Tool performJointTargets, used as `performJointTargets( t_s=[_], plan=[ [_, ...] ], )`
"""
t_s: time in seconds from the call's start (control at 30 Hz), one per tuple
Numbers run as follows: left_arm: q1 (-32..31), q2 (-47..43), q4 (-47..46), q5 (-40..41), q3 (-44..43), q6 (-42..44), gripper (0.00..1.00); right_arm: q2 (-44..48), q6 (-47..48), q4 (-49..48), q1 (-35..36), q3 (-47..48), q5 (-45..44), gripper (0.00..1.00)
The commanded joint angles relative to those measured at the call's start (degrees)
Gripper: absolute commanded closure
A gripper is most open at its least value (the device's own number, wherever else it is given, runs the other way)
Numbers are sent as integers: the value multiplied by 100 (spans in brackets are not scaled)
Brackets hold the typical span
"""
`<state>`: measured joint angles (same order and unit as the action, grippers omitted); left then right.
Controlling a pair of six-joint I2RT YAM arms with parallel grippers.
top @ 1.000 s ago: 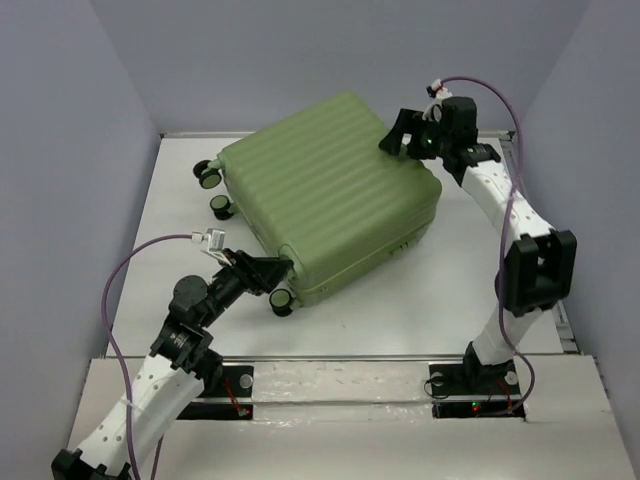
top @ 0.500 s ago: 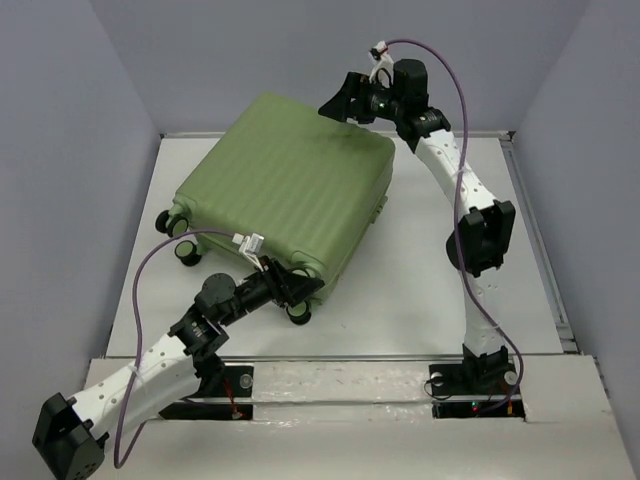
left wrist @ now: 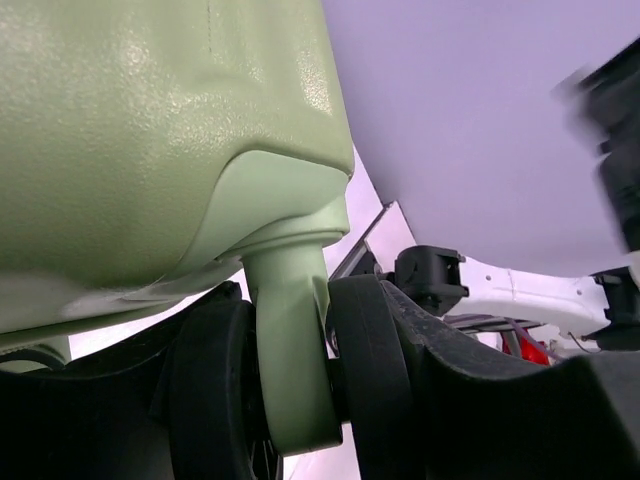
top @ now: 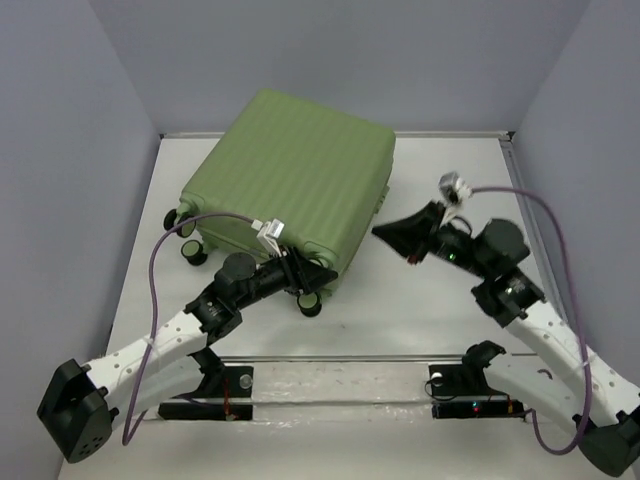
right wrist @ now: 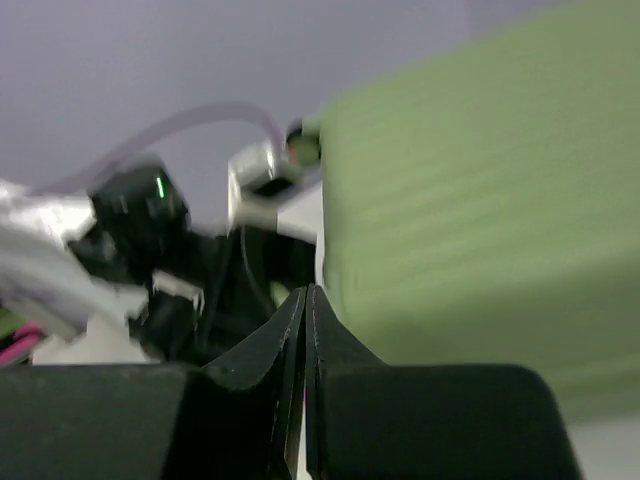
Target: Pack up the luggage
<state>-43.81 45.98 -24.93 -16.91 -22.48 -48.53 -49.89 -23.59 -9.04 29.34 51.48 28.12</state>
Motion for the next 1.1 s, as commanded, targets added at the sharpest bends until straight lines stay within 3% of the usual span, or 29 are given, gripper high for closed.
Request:
performJointTargets(
  t_s=[0.0, 0.07, 0.1, 0.2, 0.23, 0.7, 0.83, 1.07],
  plan=[
    [39, 393, -838, 100, -669, 371, 94, 451, -286, -808, 528, -2201, -387, 93],
    [31, 534, -864, 39, -871, 354, 94, 664, -408, -1186, 529, -3077, -281, 88],
    [31, 587, -873, 12, -933, 310, 94, 734, -400, -1345, 529, -3283, -202, 73],
    [4, 877, -935, -102, -1100, 248, 94, 692, -278, -1933, 529, -3706, -298, 48],
    [-4, 921, -926, -120, -1135, 230, 94, 482, -208, -2005, 529, -3724, -281, 45],
    [-128, 1072, -909, -304, -1259, -24, 94, -2014, 636, -3533, 529, -3215, -693, 43],
    [-136, 940, -847, -296, -1180, -51, 94, -2165, 769, -3763, 529, -3153, -1124, 43],
    [-154, 922, -838, -331, -1162, -77, 94, -2613, 962, -4079, 529, -2969, -1055, 45]
  ],
)
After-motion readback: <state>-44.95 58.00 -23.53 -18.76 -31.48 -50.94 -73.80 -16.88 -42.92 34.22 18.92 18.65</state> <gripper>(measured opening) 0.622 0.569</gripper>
